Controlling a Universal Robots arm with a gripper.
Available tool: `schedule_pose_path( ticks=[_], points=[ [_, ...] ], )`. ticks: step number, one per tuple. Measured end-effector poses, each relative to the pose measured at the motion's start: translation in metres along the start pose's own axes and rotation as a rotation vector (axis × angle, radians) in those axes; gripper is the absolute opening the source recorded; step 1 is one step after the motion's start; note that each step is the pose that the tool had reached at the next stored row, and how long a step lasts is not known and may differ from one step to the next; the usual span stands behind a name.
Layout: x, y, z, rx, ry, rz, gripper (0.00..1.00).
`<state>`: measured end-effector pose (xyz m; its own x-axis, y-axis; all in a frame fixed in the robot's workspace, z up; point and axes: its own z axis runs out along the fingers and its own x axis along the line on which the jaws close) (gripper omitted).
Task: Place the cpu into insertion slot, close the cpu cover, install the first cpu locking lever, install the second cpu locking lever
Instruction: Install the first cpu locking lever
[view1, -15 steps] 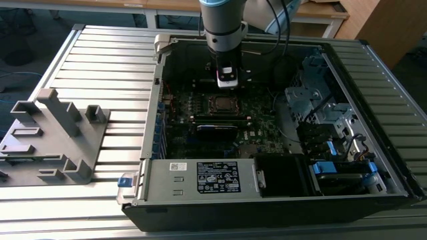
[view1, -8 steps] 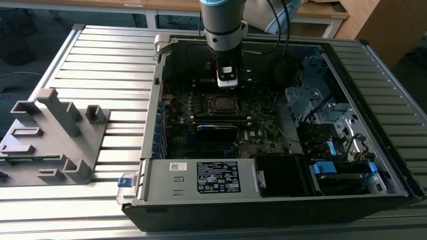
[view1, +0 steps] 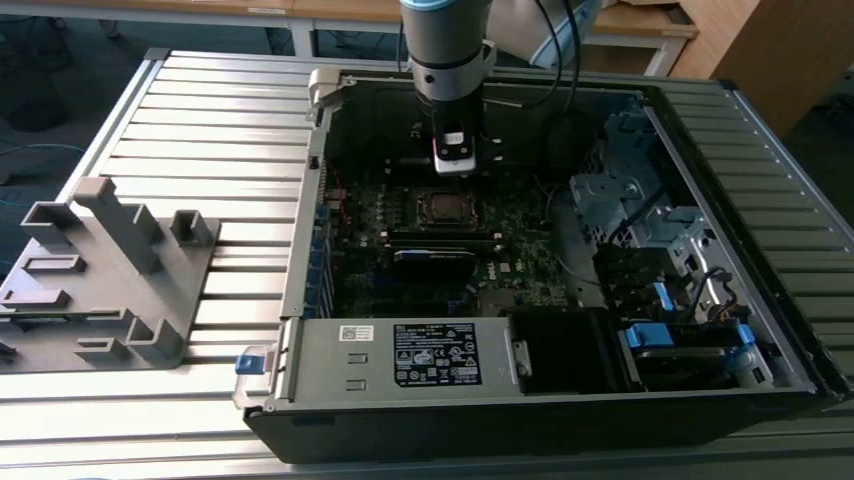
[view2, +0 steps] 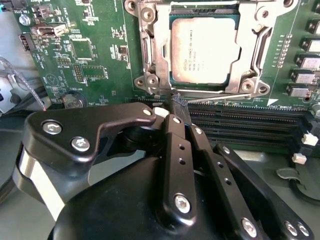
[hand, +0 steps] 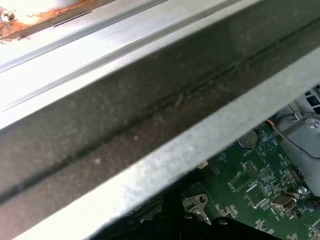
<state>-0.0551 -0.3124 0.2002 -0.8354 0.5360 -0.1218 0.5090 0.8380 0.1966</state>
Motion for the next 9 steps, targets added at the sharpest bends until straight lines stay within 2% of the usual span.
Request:
schedule_pose_path(
  ticks=[3,7,9],
  points=[
    [-0.0004,0.0007,-0.0030,0.0001,-0.0001,0.001,0.10],
    [-0.0003,0.0007,-0.0035,-0.0012,0.0004,0.003,0.10],
    [0.0004,0.0002,-0.0037,-0.0048,0.0025,0.005,0.10]
  ],
)
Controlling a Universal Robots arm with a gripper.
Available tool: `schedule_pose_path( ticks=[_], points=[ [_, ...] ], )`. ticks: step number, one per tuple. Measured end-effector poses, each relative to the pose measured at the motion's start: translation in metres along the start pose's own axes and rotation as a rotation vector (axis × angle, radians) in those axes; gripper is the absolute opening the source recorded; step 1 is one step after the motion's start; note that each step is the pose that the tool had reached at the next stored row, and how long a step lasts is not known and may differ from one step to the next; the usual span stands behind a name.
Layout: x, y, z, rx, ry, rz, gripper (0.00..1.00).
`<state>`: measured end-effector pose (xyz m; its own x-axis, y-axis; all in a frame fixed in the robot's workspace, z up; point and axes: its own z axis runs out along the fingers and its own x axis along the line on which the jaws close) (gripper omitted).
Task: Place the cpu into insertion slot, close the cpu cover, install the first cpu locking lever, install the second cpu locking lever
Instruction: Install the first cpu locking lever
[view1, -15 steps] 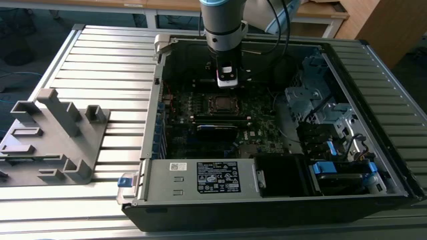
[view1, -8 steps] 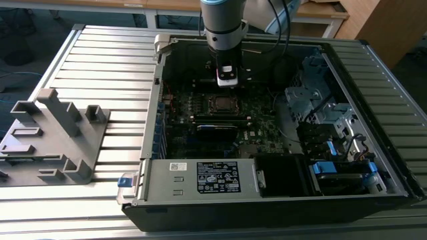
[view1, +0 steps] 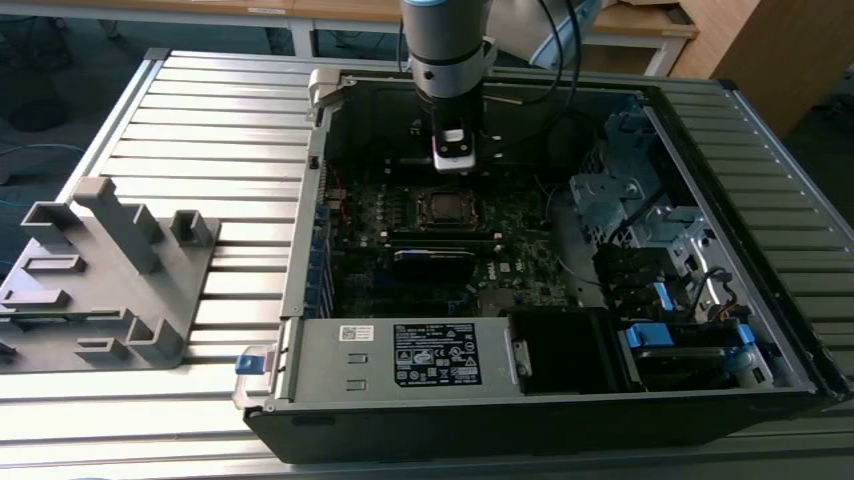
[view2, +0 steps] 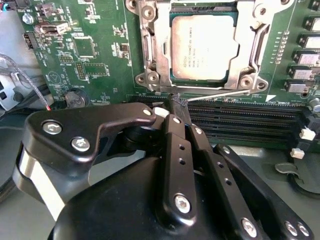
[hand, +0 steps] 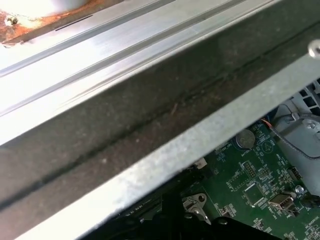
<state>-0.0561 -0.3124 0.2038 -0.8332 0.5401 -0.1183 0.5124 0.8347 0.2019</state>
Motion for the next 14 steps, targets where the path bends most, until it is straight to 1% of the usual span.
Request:
schedule_pose_path(
  ticks=[4,6,12,14],
  points=[
    [0.0009,-0.0005,0.0001,-0.0056,0.0032,0.002,0.10],
    [0.0011,-0.0007,0.0002,-0.0096,0.0057,0.003,0.10],
    [0.0016,-0.0010,0.0006,-0.0146,0.0086,0.005,0.10],
    [0.0023,-0.0015,0.0007,-0.0175,0.0106,0.006,0.10]
  ],
)
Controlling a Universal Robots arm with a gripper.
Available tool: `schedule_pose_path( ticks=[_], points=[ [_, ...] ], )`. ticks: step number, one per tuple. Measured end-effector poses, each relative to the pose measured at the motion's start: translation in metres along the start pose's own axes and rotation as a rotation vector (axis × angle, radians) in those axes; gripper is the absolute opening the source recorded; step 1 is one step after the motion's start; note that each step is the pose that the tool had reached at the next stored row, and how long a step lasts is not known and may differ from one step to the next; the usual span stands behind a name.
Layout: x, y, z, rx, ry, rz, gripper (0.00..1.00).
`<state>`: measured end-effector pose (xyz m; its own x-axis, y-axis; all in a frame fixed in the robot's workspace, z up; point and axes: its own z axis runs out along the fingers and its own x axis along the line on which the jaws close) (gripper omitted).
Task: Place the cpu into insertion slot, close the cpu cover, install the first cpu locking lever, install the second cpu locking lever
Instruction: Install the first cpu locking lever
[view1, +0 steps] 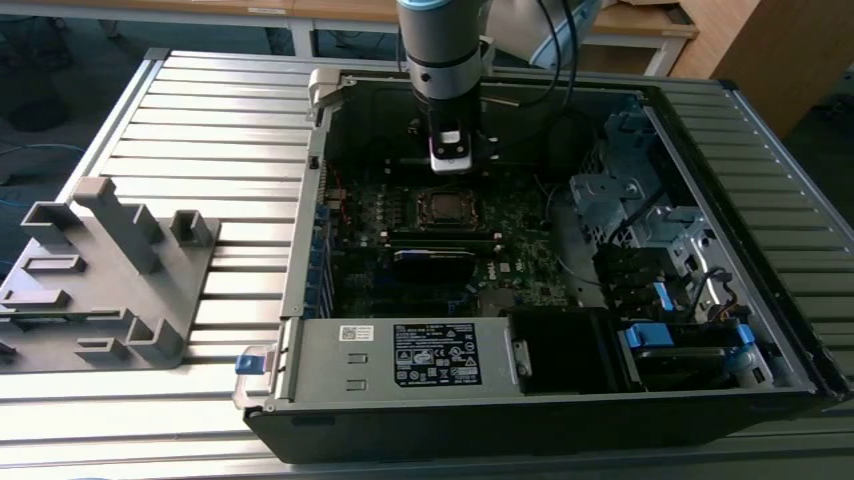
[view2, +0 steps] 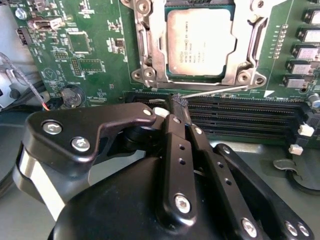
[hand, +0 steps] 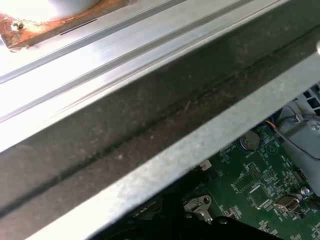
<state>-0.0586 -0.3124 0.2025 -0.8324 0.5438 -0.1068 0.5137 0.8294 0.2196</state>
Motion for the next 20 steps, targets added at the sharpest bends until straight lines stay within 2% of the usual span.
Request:
schedule_pose_path(
  ticks=[2,4,15,20],
  points=[
    [0.0008,-0.0005,0.0004,-0.0046,0.0027,0.001,0.10],
    [0.0013,-0.0009,0.0009,-0.0062,0.0032,0.001,0.10],
    [0.0015,-0.0012,0.0020,-0.0064,0.0027,0.001,0.10],
    [0.0018,-0.0019,0.0048,-0.0063,0.0028,0.001,0.10]
  ],
)
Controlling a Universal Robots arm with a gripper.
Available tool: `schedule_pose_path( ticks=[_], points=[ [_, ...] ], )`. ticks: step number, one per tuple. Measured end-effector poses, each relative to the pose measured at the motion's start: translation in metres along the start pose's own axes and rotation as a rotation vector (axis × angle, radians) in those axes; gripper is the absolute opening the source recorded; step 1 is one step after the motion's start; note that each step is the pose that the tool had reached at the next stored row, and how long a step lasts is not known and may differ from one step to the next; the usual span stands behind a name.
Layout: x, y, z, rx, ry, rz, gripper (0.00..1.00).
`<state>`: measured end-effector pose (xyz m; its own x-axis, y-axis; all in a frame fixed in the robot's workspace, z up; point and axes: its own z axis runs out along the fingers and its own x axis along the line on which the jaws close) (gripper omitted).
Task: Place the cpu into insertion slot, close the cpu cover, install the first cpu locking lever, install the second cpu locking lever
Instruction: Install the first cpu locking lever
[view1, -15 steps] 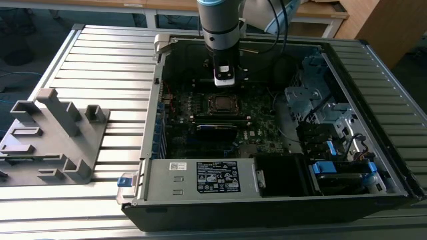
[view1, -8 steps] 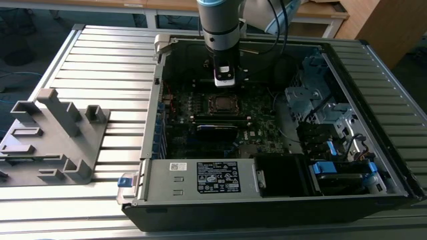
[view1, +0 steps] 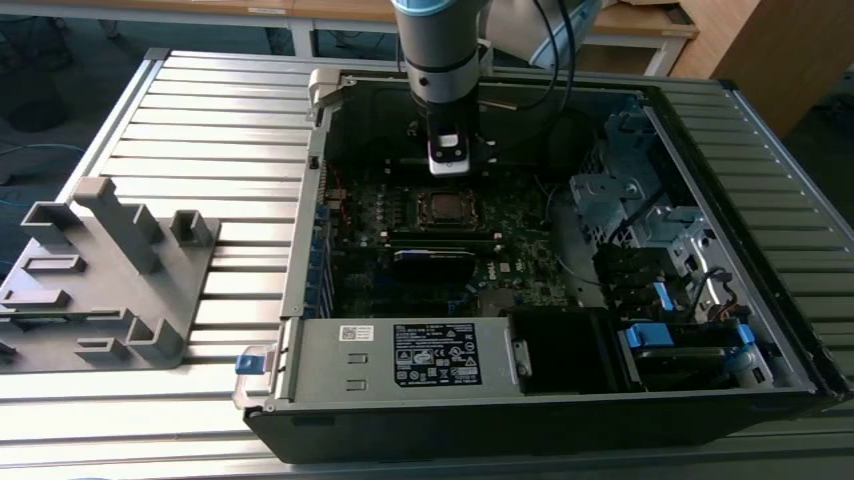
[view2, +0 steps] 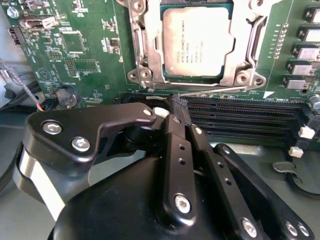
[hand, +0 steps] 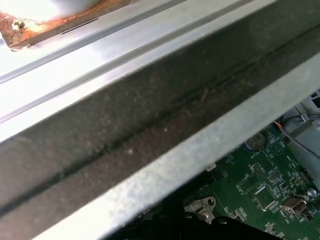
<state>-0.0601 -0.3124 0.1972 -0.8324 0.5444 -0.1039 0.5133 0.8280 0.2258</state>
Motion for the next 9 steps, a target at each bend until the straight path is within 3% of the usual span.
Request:
schedule_pose_path(
  ticks=[9],
  points=[
    [0.0002,-0.0002,0.0012,0.0037,-0.0026,-0.001,0.10]
  ],
)
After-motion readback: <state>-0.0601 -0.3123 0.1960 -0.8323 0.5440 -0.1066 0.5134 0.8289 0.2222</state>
